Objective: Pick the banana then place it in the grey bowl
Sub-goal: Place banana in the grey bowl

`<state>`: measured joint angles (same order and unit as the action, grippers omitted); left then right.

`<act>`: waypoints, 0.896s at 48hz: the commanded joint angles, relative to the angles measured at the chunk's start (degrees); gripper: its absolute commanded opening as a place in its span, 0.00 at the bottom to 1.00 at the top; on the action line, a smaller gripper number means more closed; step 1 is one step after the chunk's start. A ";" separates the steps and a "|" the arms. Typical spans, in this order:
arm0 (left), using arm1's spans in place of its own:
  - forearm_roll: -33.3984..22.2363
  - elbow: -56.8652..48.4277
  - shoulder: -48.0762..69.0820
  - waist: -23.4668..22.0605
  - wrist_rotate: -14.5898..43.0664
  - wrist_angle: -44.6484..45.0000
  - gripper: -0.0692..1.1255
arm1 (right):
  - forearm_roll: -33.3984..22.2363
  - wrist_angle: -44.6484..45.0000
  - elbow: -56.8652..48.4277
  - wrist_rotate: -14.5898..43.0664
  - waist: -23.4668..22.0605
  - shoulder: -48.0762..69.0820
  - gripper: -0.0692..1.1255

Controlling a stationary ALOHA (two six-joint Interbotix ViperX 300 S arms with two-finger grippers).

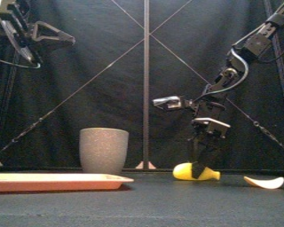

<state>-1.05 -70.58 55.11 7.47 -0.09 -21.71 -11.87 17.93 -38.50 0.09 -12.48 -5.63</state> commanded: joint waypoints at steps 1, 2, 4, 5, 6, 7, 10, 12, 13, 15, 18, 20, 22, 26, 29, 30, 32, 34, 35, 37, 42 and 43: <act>-0.09 0.70 -0.09 0.09 -0.09 -0.44 0.06 | 1.67 -0.70 2.72 0.62 2.46 3.08 0.56; -0.09 0.70 -0.09 0.09 -0.09 -0.53 0.06 | 2.37 -0.88 3.52 0.79 3.34 3.52 0.56; -0.09 0.70 -0.09 0.09 0.00 -0.44 0.06 | 3.43 -0.97 4.66 0.88 4.48 3.96 0.55; -0.09 0.70 -0.09 0.09 0.09 -0.44 0.06 | 4.04 -1.05 5.27 0.97 5.19 4.13 0.55; -0.09 0.70 -0.09 0.09 0.09 -0.44 0.06 | 4.57 -1.23 5.89 0.97 5.89 4.31 0.55; -0.09 0.70 -0.09 0.09 0.09 -0.44 0.06 | 5.19 -1.32 6.50 0.97 6.50 4.39 0.55; -0.09 0.62 -0.09 0.09 0.18 -0.44 0.06 | 6.86 -2.02 8.53 1.05 8.35 4.48 0.55; -0.09 0.53 -0.09 0.18 0.18 -0.44 0.06 | 7.91 -2.81 9.84 1.05 9.58 4.22 0.55; -0.09 0.53 -0.09 0.18 0.18 -0.44 0.06 | 8.35 -3.25 10.46 1.05 10.20 4.13 0.55; -0.09 0.53 -0.09 0.35 0.18 -0.44 0.06 | 9.58 -4.66 11.95 1.05 11.51 3.52 0.55; -0.18 0.53 -0.09 0.35 0.18 -0.44 0.06 | 11.16 -6.59 13.71 1.14 12.66 2.37 0.55; -0.09 0.53 -0.09 0.26 0.18 -0.44 0.06 | 12.30 -7.82 14.94 1.14 13.27 1.41 0.55; -0.09 0.62 -0.09 0.26 0.18 -0.44 0.06 | 13.36 -8.96 16.08 1.14 13.71 0.35 0.55; 0.00 0.62 -0.09 0.26 0.18 -0.44 0.06 | 15.29 -10.55 18.72 1.14 14.33 -2.20 0.55; 0.09 0.62 -0.09 0.35 0.18 -0.44 0.06 | 16.35 -10.99 20.48 1.14 14.50 -3.96 0.55; 0.09 0.62 -0.09 0.35 0.18 -0.53 0.06 | 16.52 -11.07 21.01 1.14 14.59 -4.57 0.55; 0.09 0.53 -0.09 0.35 0.18 -0.44 0.06 | 16.61 -11.16 22.15 1.14 14.68 -5.54 0.55; 0.09 0.53 -0.09 0.35 0.18 -0.44 0.06 | 16.61 -11.16 23.47 1.14 14.77 -6.68 0.55; 0.09 0.44 -0.09 0.26 0.18 -0.44 0.06 | 16.52 -11.25 23.99 1.05 14.77 -7.03 0.55; 0.09 0.35 -0.09 0.26 0.09 -0.44 0.06 | 16.26 -11.25 25.05 0.97 14.68 -7.65 0.55; -0.09 0.00 -0.09 0.26 0.09 -0.44 0.06 | 14.85 -11.34 27.77 0.97 14.24 -8.53 0.55; 0.00 -0.09 -0.09 0.26 0.09 -0.44 0.06 | 14.41 -11.43 28.13 0.97 13.97 -8.35 0.55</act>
<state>-1.05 -71.28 55.11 7.65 0.00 -21.71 3.52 7.12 -13.36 1.14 2.11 -15.38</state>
